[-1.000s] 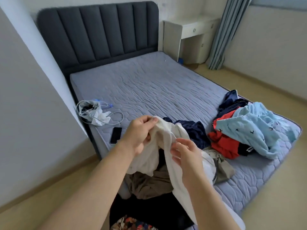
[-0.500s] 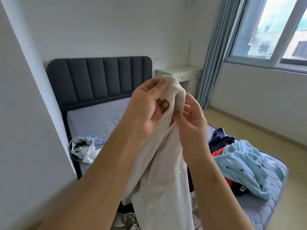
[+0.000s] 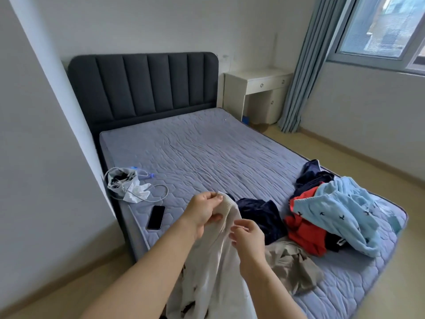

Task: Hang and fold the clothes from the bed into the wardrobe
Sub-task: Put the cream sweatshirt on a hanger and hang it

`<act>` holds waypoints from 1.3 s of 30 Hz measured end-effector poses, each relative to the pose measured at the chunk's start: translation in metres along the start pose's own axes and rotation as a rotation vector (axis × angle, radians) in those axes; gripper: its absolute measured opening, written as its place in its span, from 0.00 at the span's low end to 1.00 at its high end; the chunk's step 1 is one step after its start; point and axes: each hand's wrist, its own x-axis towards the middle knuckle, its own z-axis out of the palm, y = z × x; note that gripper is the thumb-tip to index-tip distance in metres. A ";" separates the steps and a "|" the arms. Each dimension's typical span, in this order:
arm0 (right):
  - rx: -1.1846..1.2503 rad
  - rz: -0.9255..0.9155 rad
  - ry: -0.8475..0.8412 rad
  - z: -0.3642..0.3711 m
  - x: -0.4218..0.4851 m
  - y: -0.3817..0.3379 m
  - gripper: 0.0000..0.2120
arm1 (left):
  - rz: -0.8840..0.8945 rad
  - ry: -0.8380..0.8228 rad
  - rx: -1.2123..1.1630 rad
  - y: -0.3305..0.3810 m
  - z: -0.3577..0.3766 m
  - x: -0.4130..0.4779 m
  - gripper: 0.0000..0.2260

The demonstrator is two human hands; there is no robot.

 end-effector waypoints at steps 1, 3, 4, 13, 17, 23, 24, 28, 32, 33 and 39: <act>-0.046 0.026 -0.044 0.000 -0.002 0.009 0.10 | -0.022 -0.001 -0.033 -0.004 0.000 0.001 0.08; -0.133 0.046 -0.158 0.003 -0.007 0.021 0.11 | -0.090 -0.019 -0.187 -0.009 -0.001 -0.001 0.08; -0.152 0.047 -0.217 0.004 -0.009 0.026 0.11 | -0.139 -0.037 -0.303 -0.012 -0.002 -0.003 0.08; -0.270 0.166 -0.166 0.004 -0.008 0.053 0.13 | -0.161 -0.025 -0.188 -0.024 -0.019 -0.006 0.06; -0.087 0.217 -0.105 0.007 -0.009 0.056 0.12 | 0.132 0.191 0.624 -0.034 -0.026 -0.001 0.05; -0.019 0.148 -0.046 -0.005 -0.003 0.049 0.08 | 0.617 0.122 1.163 -0.045 -0.038 0.005 0.15; -0.016 0.150 -0.069 -0.006 -0.004 0.048 0.08 | 0.606 0.105 1.139 -0.046 -0.037 0.007 0.22; -0.064 0.157 -0.165 -0.010 -0.006 0.051 0.08 | 0.465 -0.095 1.298 -0.047 -0.027 0.017 0.37; -0.099 0.185 -0.198 -0.020 -0.008 0.052 0.08 | 0.232 -0.326 1.245 -0.043 -0.014 0.017 0.25; -0.094 0.196 -0.191 -0.025 -0.009 0.054 0.07 | 0.189 -0.371 1.279 -0.044 -0.008 0.016 0.16; 0.027 0.253 -0.127 -0.048 -0.003 0.061 0.15 | 0.059 -0.531 1.317 -0.074 0.014 0.015 0.09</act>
